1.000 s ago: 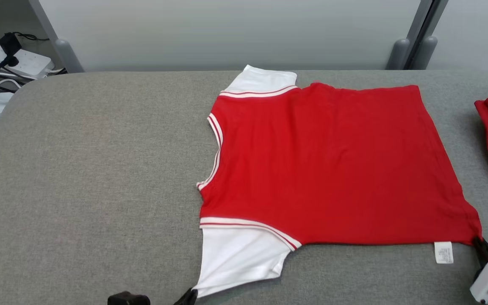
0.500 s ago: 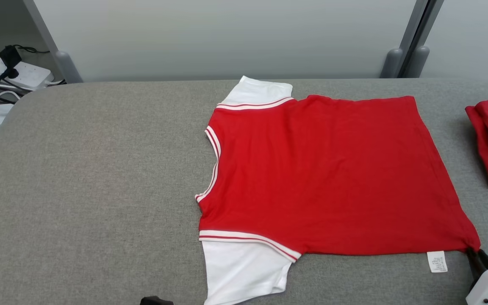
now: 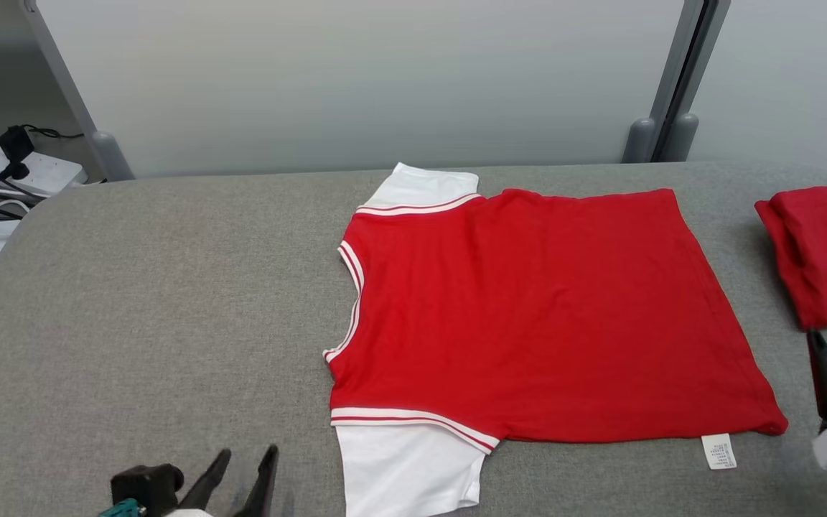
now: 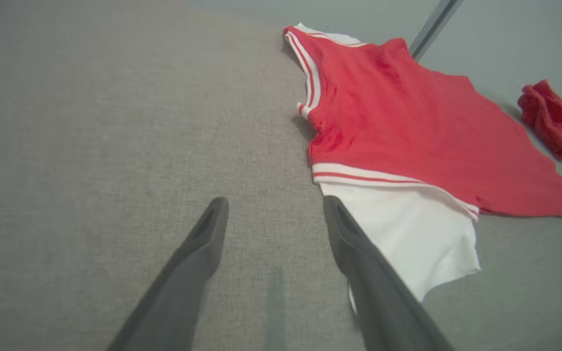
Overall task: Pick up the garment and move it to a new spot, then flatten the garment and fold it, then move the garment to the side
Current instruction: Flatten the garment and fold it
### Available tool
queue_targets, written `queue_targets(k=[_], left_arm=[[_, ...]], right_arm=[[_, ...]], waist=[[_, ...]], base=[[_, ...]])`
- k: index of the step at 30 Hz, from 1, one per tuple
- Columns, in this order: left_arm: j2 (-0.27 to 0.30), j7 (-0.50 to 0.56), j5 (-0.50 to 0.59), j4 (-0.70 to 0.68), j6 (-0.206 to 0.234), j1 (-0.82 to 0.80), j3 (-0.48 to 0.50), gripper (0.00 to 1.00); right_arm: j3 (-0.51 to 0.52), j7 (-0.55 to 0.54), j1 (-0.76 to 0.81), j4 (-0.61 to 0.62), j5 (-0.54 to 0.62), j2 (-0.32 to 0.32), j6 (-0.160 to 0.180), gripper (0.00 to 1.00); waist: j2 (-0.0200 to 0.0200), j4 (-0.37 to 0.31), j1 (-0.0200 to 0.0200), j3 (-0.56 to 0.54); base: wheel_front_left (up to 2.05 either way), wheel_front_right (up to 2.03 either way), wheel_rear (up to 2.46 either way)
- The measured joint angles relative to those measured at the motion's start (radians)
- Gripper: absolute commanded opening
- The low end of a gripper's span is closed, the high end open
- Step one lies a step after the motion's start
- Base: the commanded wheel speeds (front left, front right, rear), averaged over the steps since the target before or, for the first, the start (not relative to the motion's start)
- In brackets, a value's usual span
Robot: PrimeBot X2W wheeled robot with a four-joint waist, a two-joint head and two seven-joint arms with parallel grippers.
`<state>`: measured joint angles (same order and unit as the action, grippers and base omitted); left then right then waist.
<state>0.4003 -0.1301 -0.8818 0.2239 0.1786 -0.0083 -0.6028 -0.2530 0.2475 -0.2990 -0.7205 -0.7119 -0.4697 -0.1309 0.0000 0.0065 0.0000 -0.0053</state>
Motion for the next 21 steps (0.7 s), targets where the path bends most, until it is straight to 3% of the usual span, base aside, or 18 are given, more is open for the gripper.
queue_targets(k=[4,8,12,17,21], left_arm=[[-0.028,-0.090,-0.024,-0.077,0.000,0.001,0.085,1.00],[-0.095,-0.118,-0.023,-0.114,0.005,0.000,0.170,1.00],[-0.187,-0.119,0.019,-0.142,-0.005,0.005,0.275,1.00],[-0.295,-0.123,0.160,-0.188,-0.064,0.028,0.379,1.00],[-0.326,-0.123,0.305,-0.215,-0.122,0.058,0.409,1.00]], right_arm=[[0.100,0.001,0.091,0.252,0.172,0.080,0.000,1.00],[0.167,0.001,0.167,0.412,0.246,0.162,0.000,1.00],[0.183,0.001,0.225,0.476,0.260,0.227,0.000,1.00],[0.173,0.002,0.261,0.536,0.277,0.284,0.000,1.00],[0.144,0.002,0.308,0.570,0.285,0.304,0.000,1.00]], waist=[[0.0000,-0.004,0.0000,-0.013],[0.0000,-0.005,0.0000,-0.026],[0.0000,-0.006,0.0000,-0.043],[0.0000,-0.007,0.0000,-0.067],[0.0000,-0.007,0.0000,-0.090]], base=[[0.00,0.00,0.00],[0.00,0.00,0.00],[0.00,0.00,0.00],[0.00,0.00,0.00],[0.00,0.00,0.00]])
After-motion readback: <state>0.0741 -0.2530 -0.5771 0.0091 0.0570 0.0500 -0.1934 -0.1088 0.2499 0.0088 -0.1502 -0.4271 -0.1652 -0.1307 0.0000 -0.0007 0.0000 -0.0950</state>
